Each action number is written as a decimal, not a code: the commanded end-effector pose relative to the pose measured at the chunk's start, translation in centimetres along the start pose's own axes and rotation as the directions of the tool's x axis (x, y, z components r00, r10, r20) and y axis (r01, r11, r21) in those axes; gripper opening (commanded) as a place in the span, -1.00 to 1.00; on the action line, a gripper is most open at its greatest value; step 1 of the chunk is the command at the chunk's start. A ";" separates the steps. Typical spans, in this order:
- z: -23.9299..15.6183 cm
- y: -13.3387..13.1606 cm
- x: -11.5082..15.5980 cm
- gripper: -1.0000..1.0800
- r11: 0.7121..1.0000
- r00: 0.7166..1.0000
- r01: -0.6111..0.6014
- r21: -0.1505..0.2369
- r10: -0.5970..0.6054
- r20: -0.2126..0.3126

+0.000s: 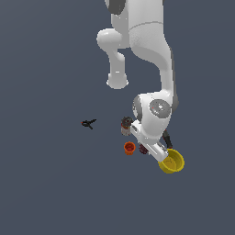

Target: Pick up a designated object from a clutter of objects.

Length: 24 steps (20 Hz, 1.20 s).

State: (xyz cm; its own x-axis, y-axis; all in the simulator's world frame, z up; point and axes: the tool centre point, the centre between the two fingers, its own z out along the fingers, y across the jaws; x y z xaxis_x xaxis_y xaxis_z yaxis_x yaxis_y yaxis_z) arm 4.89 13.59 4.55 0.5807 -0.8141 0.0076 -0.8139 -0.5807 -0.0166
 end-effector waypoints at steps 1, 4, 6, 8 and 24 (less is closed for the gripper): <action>-0.7 0.6 0.4 -1.00 1.000 1.000 -0.001 0.001 0.001 -0.001; -1.8 1.7 0.9 -1.00 1.000 1.000 -0.001 0.001 0.001 0.000; -2.7 2.6 1.3 -1.00 1.000 1.000 0.000 0.000 0.000 0.000; -3.8 3.6 1.8 -1.00 1.000 1.000 0.000 0.000 0.000 0.001; -15.5 14.9 7.3 -1.00 1.000 1.000 0.000 -0.004 0.000 0.006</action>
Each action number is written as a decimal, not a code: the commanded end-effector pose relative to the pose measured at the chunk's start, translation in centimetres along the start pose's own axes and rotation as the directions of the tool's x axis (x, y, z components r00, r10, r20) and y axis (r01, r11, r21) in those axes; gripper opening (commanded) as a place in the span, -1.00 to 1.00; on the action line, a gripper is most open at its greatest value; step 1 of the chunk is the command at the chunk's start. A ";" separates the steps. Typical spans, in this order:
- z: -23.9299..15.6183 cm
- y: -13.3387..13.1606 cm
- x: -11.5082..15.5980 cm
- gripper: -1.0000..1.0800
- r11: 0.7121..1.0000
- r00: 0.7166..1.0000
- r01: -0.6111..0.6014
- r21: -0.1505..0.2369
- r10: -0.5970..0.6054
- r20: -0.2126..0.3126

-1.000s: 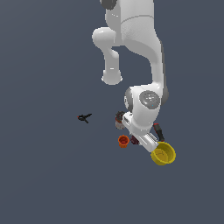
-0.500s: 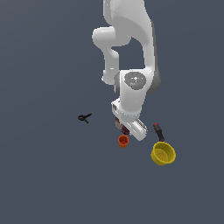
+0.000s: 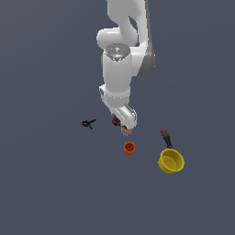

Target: Pick up a designated object from a clutter of objects.

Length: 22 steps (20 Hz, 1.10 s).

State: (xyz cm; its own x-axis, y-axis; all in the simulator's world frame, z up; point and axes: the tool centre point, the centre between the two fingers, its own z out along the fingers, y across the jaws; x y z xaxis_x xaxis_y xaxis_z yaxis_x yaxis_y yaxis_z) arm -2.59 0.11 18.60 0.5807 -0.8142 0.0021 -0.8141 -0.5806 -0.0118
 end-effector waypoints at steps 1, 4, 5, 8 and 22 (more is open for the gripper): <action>-2.1 2.0 0.9 -1.00 1.000 1.000 0.000 0.000 0.000 0.001; -4.7 4.4 2.1 -1.00 1.000 1.000 0.000 0.000 0.000 0.002; -5.5 5.2 2.6 -1.00 1.000 1.000 0.000 -0.001 0.000 0.003; -8.2 7.7 3.8 -1.00 1.000 1.000 0.000 -0.002 0.000 0.003; -19.2 17.5 9.3 -1.00 1.000 1.000 0.000 -0.009 0.000 0.004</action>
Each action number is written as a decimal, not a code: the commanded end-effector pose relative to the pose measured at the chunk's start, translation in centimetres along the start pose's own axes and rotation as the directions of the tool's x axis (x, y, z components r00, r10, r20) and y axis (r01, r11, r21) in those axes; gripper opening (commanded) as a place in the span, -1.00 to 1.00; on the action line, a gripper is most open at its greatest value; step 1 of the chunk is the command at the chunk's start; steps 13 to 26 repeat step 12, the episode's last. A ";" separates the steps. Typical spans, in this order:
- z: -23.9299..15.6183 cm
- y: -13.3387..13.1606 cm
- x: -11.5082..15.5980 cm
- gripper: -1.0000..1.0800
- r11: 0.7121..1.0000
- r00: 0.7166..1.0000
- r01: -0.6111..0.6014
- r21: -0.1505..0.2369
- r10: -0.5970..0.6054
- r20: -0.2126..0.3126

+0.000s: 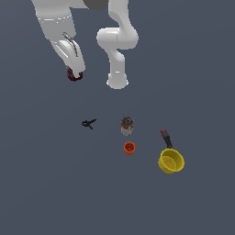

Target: Pick up a designated object from a clutter of objects.

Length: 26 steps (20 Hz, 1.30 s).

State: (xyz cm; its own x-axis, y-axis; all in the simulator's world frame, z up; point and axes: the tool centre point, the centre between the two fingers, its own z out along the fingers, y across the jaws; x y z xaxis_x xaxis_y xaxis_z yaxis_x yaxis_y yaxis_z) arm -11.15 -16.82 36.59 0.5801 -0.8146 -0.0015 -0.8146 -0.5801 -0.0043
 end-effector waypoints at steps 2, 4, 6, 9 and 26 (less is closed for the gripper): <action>-2.1 1.8 1.0 -1.00 1.000 1.000 0.001 -0.002 -0.001 0.000; -2.9 2.5 1.5 -1.00 1.000 1.000 0.002 -0.003 -0.002 0.000; -3.6 3.1 1.9 -1.00 1.000 1.000 0.002 -0.003 -0.002 -0.001; -4.3 3.6 2.3 -1.00 1.000 1.000 0.002 -0.004 -0.002 -0.001; -4.5 3.8 2.4 -1.00 1.000 1.000 0.002 -0.004 -0.002 -0.001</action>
